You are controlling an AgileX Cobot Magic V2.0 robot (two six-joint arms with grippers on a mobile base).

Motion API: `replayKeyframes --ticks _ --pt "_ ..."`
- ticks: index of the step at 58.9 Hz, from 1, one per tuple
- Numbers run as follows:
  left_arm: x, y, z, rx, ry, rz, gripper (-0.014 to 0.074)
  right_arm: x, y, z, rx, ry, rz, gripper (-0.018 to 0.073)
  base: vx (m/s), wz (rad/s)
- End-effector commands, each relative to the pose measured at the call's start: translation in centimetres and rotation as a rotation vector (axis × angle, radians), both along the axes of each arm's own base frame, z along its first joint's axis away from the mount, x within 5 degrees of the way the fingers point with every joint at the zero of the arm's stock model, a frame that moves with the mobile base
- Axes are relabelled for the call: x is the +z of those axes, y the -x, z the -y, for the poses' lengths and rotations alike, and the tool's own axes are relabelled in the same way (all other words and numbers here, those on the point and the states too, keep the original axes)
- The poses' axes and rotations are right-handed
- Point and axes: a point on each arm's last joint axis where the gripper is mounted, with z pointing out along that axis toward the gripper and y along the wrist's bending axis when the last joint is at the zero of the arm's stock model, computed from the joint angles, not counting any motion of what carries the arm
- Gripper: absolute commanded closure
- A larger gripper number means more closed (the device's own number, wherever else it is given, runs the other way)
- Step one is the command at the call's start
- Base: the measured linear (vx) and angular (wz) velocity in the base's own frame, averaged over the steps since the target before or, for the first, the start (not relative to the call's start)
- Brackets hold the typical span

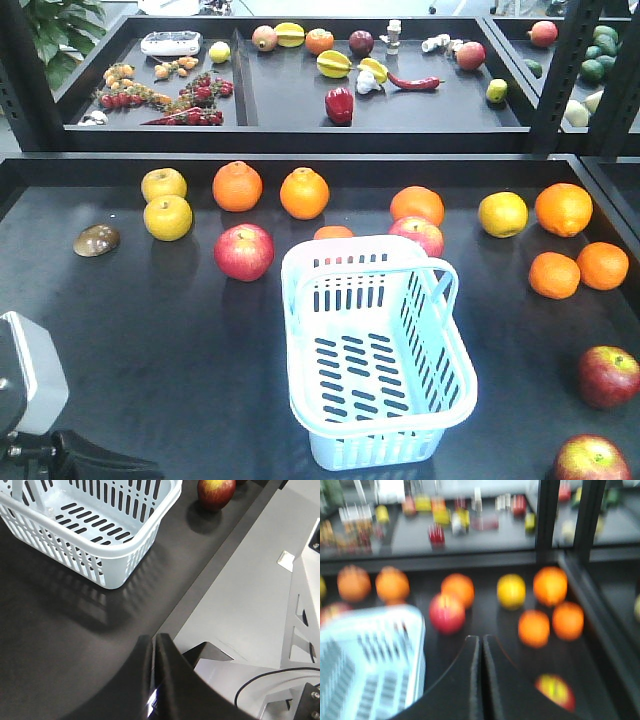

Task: Pick three apples into basket with both arms
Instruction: 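Reach the right gripper down to a red apple and close on it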

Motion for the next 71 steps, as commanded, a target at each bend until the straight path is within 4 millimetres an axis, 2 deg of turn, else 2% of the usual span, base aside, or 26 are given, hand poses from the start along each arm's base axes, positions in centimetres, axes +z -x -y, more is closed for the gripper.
replayKeyframes --ticks 1,8,13,20,27,31,34,40,48,60,71 --pt "1.3 -0.3 0.3 0.036 0.07 0.033 0.0602 0.5 -1.8 0.1 -0.006 -0.01 -0.126 0.0558 0.0 0.0" --pt "1.3 -0.3 0.3 0.036 0.07 0.033 0.0602 1.2 -4.1 0.6 -0.016 0.033 -0.29 0.0512 0.0 0.0" --pt "1.3 -0.3 0.3 0.036 0.07 0.033 0.0602 1.6 -6.0 0.9 -0.029 0.057 -0.417 0.0431 0.0 0.0" --pt "1.3 -0.3 0.3 0.036 0.07 0.033 0.0602 0.9 -8.9 1.3 -0.029 0.073 -0.594 0.0216 0.0 0.0" --pt "1.3 -0.3 0.3 0.036 0.07 0.033 0.0602 -1.5 -11.7 2.3 -0.091 0.146 -0.729 -0.0027 0.0 0.0" --pt "1.3 -0.3 0.3 0.036 0.07 0.033 0.0602 -2.8 -12.7 2.7 -0.117 0.16 -0.804 -0.013 0.0 0.0" --pt "1.3 -0.3 0.3 0.036 0.07 0.033 0.0602 -3.5 -13.0 2.8 -0.128 0.156 -0.854 -0.017 0.0 0.0" --pt "1.3 -0.3 0.3 0.036 0.07 0.033 0.0602 -4.8 -13.6 2.8 -0.135 0.14 -0.934 -0.0166 0.0 0.0" --pt "1.3 -0.3 0.3 0.036 0.069 0.033 0.0602 -7.4 -15.0 2.4 -0.097 0.103 -1.06 -0.0139 0.0 0.0" --pt "1.3 -0.3 0.3 0.035 0.069 0.032 0.0602 -11.4 -17.1 2.3 -0.088 0.067 -1.164 -0.0078 0.0 0.0" --pt "1.3 -0.3 0.3 0.035 0.069 0.032 0.0602 -14.2 -18.1 2.8 -0.105 0.061 -1.246 -0.0036 0.0 0.0"
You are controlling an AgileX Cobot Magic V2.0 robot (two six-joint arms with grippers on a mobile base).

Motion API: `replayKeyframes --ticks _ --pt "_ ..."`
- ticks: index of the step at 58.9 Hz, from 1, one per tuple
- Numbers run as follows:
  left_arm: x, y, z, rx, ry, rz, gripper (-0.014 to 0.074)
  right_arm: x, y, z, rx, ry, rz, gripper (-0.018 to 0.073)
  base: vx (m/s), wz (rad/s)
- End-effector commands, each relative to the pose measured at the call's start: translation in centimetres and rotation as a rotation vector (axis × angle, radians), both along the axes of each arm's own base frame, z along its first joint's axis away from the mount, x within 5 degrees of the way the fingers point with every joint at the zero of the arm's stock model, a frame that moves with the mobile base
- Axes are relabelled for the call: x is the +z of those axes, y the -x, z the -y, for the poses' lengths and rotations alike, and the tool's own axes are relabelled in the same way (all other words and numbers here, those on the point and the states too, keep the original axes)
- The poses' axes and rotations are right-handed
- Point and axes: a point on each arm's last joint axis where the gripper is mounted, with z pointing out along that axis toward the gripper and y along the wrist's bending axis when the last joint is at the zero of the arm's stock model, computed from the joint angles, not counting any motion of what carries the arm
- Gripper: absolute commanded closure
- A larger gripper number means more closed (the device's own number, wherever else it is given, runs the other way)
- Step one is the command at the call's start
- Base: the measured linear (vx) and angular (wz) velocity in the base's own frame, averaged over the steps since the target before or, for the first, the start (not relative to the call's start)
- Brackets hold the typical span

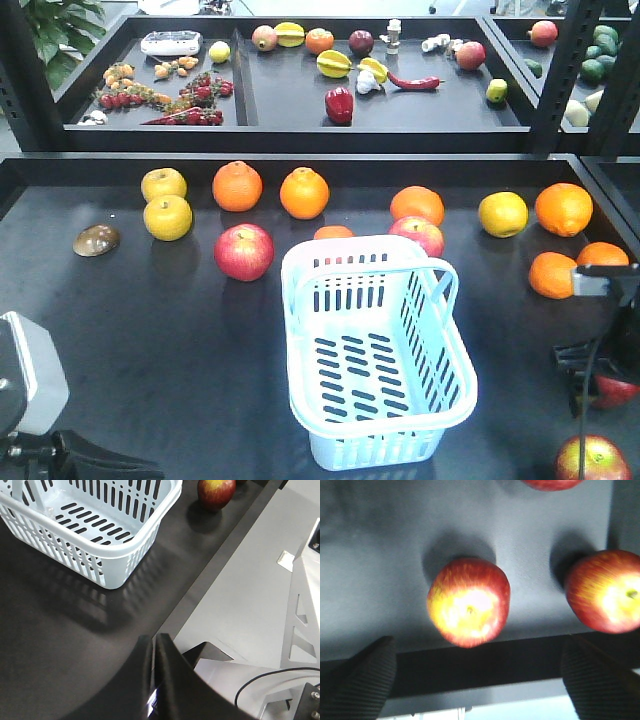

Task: Pick three apples into basket with both arms
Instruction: 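Reach the right gripper down to a red apple and close on it, then carry the red apple over the basket and release it with the right gripper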

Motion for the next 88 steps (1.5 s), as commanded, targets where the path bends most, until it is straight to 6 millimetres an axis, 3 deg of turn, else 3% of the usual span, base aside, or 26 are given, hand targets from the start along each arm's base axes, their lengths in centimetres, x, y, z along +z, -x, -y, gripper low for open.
replayKeyframes --ticks 1,10,27,42,66,71,79,88 --pt "1.3 -0.3 0.3 0.035 0.069 0.032 0.0602 -0.1 -0.6 0.8 -0.025 0.003 0.007 -0.0034 0.0 0.0" --pt "1.3 -0.3 0.3 0.035 0.069 0.032 0.0602 -1.7 -0.9 1.7 -0.074 -0.043 -0.033 -0.0029 0.0 0.0" --pt "1.3 -0.3 0.3 0.035 0.069 0.032 0.0602 -2.5 -1.3 1.4 -0.037 -0.086 -0.024 -0.0029 0.0 0.0" --pt "1.3 -0.3 0.3 0.035 0.069 0.032 0.0602 -6.1 -0.2 1.3 -0.028 -0.097 -0.104 -0.0029 0.0 0.0" --pt "1.3 -0.3 0.3 0.035 0.069 0.032 0.0602 -8.7 0.0 1.2 -0.018 -0.108 -0.137 -0.0012 0.0 0.0" --pt "1.3 -0.3 0.3 0.035 0.069 0.032 0.0602 -8.7 0.0 1.0 -0.012 -0.119 -0.134 0.0041 0.0 0.0" --pt "1.3 -0.3 0.3 0.035 0.069 0.032 0.0602 -7.6 -0.1 0.7 0.006 -0.144 -0.091 0.0216 0.0 0.0" --pt "1.3 -0.3 0.3 0.035 0.069 0.032 0.0602 -4.1 -0.1 0.4 0.005 -0.16 0.05 0.0463 0.0 0.0"
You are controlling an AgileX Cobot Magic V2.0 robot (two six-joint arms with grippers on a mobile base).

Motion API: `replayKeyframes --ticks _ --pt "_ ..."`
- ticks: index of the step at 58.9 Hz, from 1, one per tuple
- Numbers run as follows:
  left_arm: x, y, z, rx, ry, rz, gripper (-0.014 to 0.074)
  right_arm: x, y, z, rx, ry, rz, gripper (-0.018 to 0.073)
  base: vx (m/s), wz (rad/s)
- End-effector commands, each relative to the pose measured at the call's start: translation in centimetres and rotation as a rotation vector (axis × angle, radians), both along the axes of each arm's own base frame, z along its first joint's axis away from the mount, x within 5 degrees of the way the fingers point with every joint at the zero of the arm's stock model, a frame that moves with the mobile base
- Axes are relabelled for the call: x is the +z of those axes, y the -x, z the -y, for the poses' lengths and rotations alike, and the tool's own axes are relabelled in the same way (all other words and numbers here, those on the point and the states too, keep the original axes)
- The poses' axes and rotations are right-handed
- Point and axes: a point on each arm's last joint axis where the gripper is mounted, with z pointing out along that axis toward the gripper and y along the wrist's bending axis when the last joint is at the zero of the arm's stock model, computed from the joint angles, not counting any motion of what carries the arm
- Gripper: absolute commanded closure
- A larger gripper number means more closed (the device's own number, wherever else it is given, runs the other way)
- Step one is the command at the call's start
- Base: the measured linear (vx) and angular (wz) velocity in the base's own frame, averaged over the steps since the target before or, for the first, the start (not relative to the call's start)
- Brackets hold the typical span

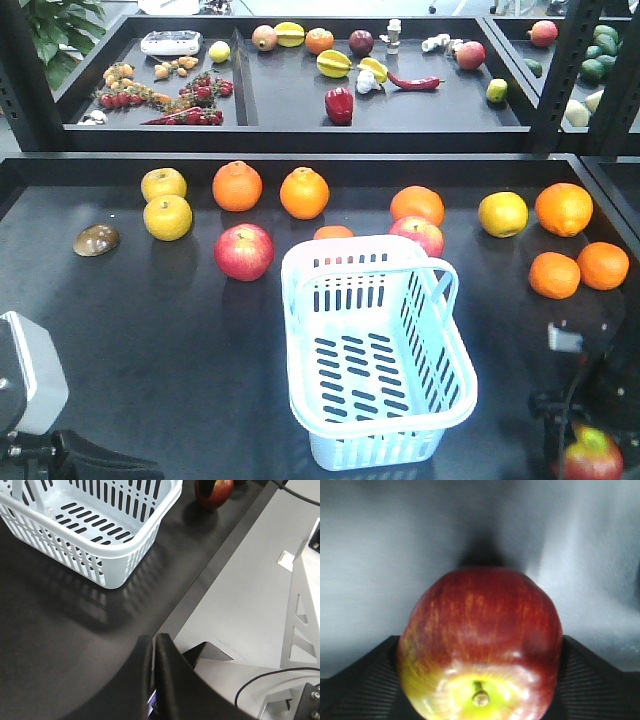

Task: Pick three apples into basket with both arms
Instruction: 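Carry the red apple over the basket and release it with the right gripper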

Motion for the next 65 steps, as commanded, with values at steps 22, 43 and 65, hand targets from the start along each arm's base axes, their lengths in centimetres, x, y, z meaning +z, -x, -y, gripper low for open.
replayKeyframes --ticks 22,43,65 --pt "1.3 -0.3 0.3 0.035 0.069 0.032 0.0602 17.2 4.2 -3.6 0.03 -0.273 0.691 0.0567 0.0 0.0" --pt "1.3 -0.3 0.3 0.035 0.069 0.032 0.0602 16.8 6.2 -10.7 0.225 -0.55 0.893 0.0554 0.0 0.0" --pt "1.3 -0.3 0.3 0.035 0.069 0.032 0.0602 14.3 2.1 -13.4 0.298 -0.531 0.87 0.0087 0.0 0.0"
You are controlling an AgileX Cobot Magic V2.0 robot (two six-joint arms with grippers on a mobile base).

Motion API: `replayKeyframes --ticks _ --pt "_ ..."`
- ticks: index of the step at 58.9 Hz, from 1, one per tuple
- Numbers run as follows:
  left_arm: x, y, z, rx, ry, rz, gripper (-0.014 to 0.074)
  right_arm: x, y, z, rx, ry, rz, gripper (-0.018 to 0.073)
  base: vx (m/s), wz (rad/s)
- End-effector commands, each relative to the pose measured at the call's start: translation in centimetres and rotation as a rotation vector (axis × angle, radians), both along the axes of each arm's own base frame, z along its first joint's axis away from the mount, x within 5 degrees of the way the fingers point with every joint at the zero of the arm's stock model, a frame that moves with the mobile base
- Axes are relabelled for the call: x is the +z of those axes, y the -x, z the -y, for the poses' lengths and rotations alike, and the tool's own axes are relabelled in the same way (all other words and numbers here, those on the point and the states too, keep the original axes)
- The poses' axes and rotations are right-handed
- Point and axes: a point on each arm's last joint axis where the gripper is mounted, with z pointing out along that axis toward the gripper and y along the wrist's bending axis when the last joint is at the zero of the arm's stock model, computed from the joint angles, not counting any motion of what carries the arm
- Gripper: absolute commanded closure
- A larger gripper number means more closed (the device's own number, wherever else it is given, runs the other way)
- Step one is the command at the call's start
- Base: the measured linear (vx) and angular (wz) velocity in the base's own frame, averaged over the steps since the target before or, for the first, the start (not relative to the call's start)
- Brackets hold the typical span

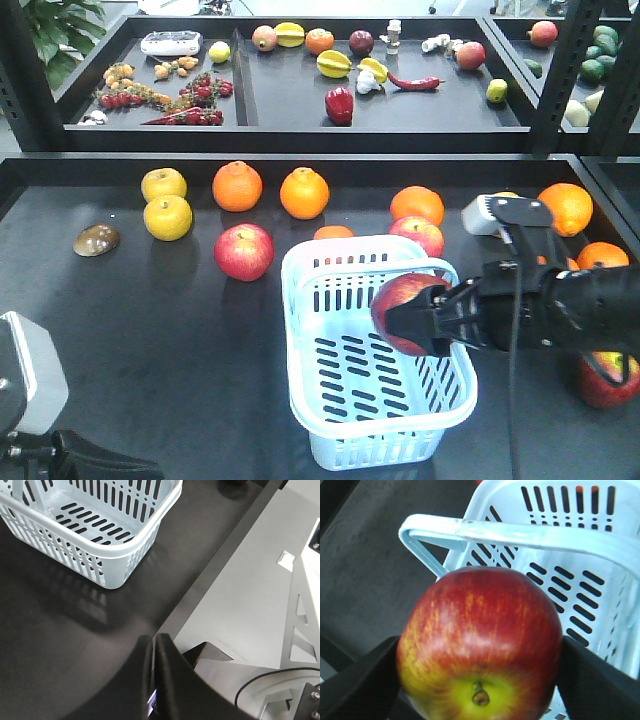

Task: Pick three apples into basket with both arms
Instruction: 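Carry the red apple over the basket and release it with the right gripper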

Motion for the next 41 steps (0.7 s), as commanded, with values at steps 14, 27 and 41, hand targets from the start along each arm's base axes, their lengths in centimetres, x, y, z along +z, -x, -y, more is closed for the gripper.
replayKeyframes --ticks 14,27,41 --pt "1.3 -0.3 0.3 0.035 0.069 0.032 0.0602 -0.4 -1.6 -0.5 -0.019 -0.02 -0.011 -0.0153 0.0 0.0" --pt "1.3 -0.3 0.3 0.035 0.069 0.032 0.0602 -0.3 -1.3 -0.7 0.009 -0.029 -0.031 -0.0042 0.0 0.0" --pt "1.3 -0.3 0.3 0.035 0.069 0.032 0.0602 0.4 0.0 -0.1 0.121 0.038 -0.053 0.0398 0.0 0.0"
